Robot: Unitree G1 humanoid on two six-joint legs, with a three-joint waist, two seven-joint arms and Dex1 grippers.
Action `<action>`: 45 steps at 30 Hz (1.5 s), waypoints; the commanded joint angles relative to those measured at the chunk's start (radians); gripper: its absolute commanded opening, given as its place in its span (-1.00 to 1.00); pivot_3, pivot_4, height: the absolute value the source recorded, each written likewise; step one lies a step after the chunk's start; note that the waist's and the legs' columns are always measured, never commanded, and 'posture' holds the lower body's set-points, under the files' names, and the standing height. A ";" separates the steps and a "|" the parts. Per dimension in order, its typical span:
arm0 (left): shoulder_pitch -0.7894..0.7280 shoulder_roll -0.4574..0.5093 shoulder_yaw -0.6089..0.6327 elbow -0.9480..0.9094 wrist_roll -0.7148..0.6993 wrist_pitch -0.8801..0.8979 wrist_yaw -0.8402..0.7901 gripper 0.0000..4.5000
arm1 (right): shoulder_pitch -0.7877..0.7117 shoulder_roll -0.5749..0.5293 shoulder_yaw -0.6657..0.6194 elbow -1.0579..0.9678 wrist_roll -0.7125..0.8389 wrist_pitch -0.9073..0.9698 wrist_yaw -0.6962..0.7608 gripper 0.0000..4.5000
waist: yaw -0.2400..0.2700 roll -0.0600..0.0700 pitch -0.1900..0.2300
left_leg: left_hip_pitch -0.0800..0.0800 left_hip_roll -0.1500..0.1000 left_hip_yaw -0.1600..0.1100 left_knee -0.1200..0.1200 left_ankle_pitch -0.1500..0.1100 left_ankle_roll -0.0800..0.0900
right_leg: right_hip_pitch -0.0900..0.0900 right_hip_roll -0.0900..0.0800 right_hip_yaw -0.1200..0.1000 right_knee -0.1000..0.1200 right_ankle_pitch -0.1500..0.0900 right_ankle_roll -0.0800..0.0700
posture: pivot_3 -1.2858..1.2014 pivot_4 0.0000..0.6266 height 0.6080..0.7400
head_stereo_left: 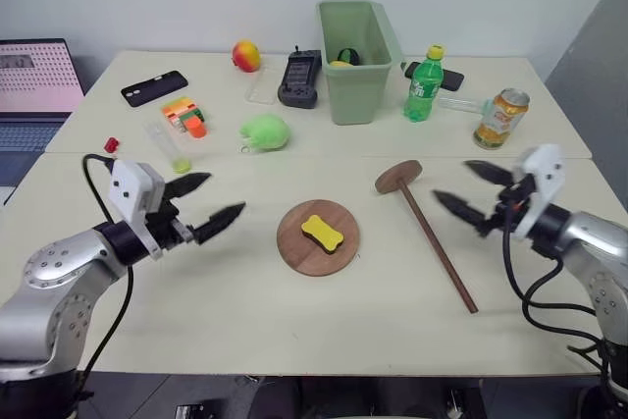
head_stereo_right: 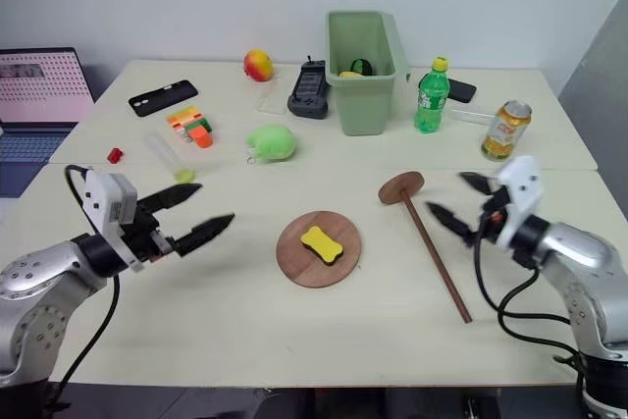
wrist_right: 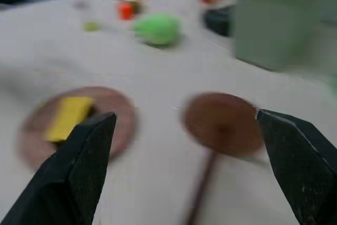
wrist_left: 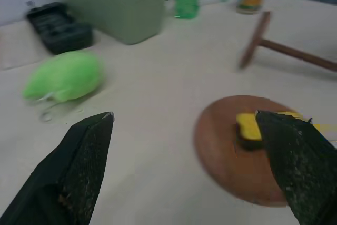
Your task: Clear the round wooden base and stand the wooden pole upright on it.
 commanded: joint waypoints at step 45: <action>0.428 -0.088 0.067 -0.318 -0.064 -0.104 -0.016 1.00 | -0.059 0.359 0.432 0.212 -0.400 -0.200 -0.078 -0.42 | 0.002 0.000 0.000 | 0.001 -0.001 -0.001 -0.001 0.000 0.000 | 0.003 0.000 -0.001 -0.005 0.000 0.000 | 0.03 -0.52 1.00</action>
